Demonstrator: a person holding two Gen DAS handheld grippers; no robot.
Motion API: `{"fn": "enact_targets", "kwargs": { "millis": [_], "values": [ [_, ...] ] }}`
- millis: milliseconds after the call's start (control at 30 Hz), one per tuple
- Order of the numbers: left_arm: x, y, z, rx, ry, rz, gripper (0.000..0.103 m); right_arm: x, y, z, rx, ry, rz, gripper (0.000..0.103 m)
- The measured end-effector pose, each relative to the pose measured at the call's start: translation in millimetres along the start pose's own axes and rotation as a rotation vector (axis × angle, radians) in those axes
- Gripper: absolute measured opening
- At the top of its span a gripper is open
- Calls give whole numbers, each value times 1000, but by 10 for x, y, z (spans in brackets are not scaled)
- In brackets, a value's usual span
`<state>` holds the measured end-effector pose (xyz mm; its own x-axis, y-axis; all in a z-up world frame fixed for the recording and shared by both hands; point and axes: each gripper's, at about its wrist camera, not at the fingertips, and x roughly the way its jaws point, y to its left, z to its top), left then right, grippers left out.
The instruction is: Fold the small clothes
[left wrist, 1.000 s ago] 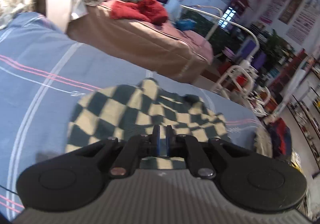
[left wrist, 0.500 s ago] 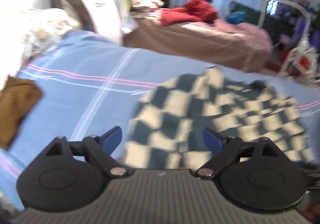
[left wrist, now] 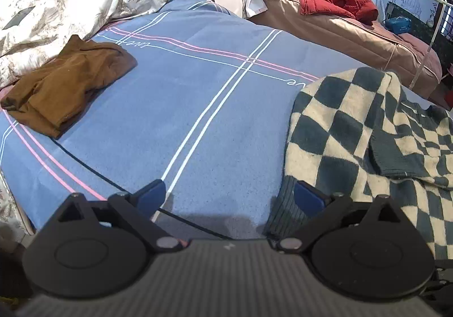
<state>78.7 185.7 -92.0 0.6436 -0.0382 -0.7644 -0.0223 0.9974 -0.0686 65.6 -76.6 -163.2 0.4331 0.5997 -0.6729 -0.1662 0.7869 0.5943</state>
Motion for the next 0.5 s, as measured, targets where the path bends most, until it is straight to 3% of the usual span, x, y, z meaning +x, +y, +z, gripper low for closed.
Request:
{"fn": "enact_targets", "kwargs": {
  "millis": [133, 400, 500],
  "values": [
    [68, -74, 13, 21, -1, -20, 99, 31, -28, 71, 61, -38, -17, 58],
    [37, -13, 8, -13, -7, -34, 99, 267, -129, 229, 255, -94, 33, 62],
    [23, 39, 9, -36, -2, -29, 99, 270, 13, 254, 199, -76, -19, 61]
  ]
}}
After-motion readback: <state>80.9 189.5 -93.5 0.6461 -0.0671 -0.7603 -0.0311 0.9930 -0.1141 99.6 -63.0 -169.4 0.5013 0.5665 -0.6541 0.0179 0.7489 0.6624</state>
